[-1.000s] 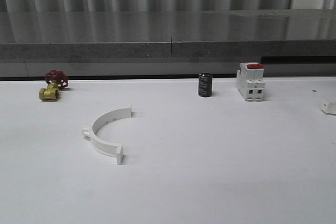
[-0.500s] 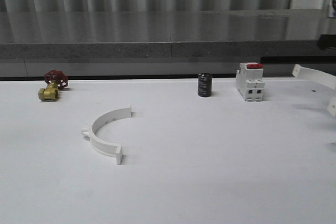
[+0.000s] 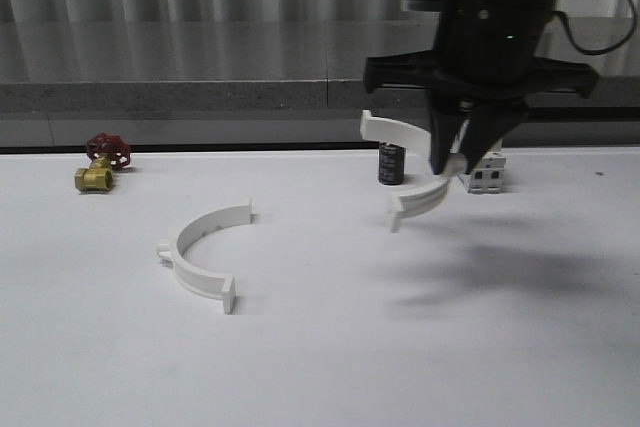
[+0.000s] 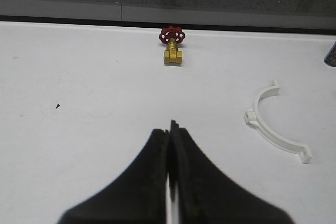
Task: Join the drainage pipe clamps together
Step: 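Carry the held clamp half with the right gripper toward the placed half, then lower the clamp half against the placed half, joining their ends into a ring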
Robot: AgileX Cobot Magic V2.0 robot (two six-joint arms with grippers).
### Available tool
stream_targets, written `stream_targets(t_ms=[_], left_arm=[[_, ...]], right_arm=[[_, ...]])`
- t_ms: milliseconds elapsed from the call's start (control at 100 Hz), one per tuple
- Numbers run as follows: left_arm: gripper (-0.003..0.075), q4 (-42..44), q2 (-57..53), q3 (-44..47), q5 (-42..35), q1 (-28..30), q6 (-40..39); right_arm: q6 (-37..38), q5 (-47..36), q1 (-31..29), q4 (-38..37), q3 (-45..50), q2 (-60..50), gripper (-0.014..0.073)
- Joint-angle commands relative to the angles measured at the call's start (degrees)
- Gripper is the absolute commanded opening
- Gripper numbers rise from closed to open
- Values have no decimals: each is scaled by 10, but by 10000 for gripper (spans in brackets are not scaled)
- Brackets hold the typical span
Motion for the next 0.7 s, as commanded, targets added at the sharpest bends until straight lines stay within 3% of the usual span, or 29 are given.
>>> stream_targets(t_ms=[0,410,690], left_arm=[[-20,-3,5,-15,-44,1,1],[-20,-3,5,-15,-44,1,1],[-20,-3,5,-15,-44,1,1]], right_arm=[[35,-25,23,-15,-26,-20,-11],[75,60,84,-41,-173,102,-11],[96,80,111,-58,-218,141,-11]])
